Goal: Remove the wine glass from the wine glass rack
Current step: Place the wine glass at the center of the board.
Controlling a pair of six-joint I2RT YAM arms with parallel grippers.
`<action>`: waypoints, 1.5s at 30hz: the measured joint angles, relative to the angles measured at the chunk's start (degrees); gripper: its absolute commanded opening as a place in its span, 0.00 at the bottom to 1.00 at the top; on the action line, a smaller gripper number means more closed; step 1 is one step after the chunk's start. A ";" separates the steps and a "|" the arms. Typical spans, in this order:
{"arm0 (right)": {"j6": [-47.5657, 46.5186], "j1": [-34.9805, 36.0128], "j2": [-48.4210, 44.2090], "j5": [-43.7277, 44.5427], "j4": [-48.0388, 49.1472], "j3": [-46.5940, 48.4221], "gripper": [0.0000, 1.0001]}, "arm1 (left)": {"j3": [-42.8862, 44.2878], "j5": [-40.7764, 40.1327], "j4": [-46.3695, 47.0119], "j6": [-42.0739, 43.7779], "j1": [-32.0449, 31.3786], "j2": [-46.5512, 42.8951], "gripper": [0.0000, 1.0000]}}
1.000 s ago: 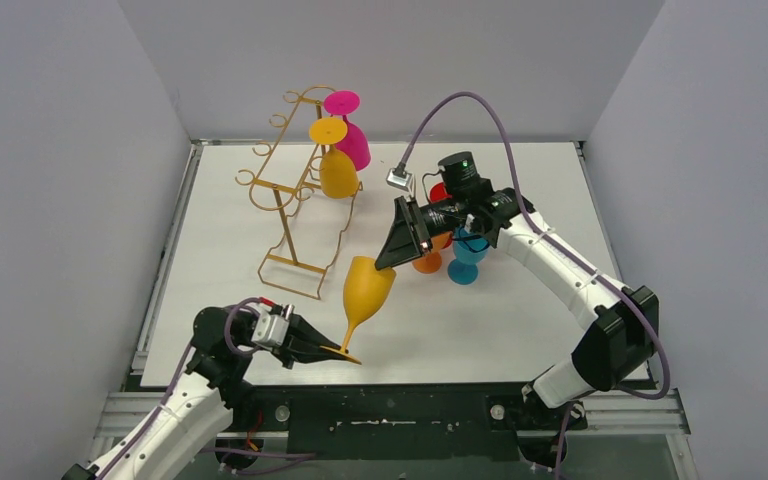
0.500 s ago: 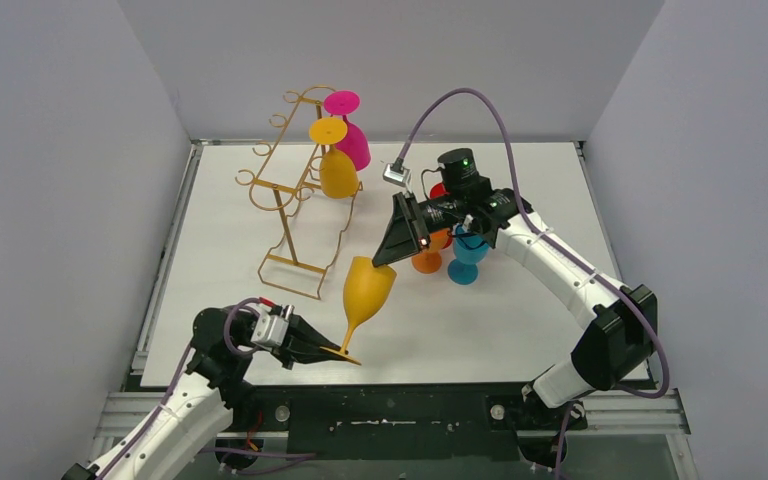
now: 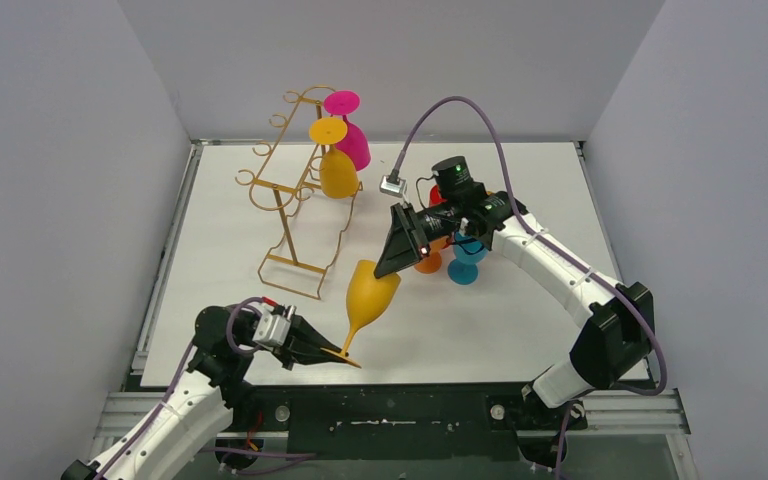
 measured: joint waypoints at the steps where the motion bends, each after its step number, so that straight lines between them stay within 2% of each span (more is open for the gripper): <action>1: -0.28 0.02 0.00 -0.24 -0.24 0.00 0.23 | 0.00 0.11 0.00 0.00 -0.02 0.09 0.00; 4: -0.76 0.02 0.00 -0.85 -0.66 0.00 0.22 | 0.00 0.46 0.02 0.02 -0.07 0.61 0.00; 6: -0.76 0.02 0.00 -1.11 -0.57 0.00 0.14 | 0.00 0.50 0.02 0.09 -0.07 0.87 0.00; 14: 2.56 0.02 -1.07 -2.03 4.46 -2.21 0.00 | 0.00 0.72 -0.83 1.16 -0.07 0.94 0.00; 18: 3.98 0.02 -2.40 -2.01 7.48 -3.93 0.00 | 0.00 0.83 -1.64 2.14 -0.07 1.07 0.00; 21: 4.74 0.02 -2.75 -1.99 9.01 -4.44 0.00 | 0.00 0.59 -2.38 3.15 -0.07 1.01 0.13; 24: 5.20 0.07 -2.75 -1.90 9.60 -4.48 0.00 | 0.00 -1.25 -4.94 3.26 0.02 0.42 0.15; 28: 5.20 0.09 -2.75 -1.49 9.79 -4.52 0.00 | 0.00 -3.72 -8.11 3.34 0.11 -1.09 0.23; 31: 5.18 0.11 -2.78 -1.11 9.77 -4.68 0.00 | 0.00 -5.79 -9.51 3.34 0.15 -2.47 0.37; 34: 4.98 0.15 -3.15 -0.79 9.77 -5.27 0.00 | 0.00 -7.58 -10.21 3.15 0.17 -2.84 0.42; 42: 2.62 0.00 -4.87 2.89 8.52 -5.60 0.00 | 0.00 -12.20 -10.73 2.71 0.24 -3.04 0.73; 45: 0.74 -0.09 -5.16 5.38 5.97 -5.60 0.00 | 0.00 -14.29 -11.61 2.60 0.26 -3.74 0.80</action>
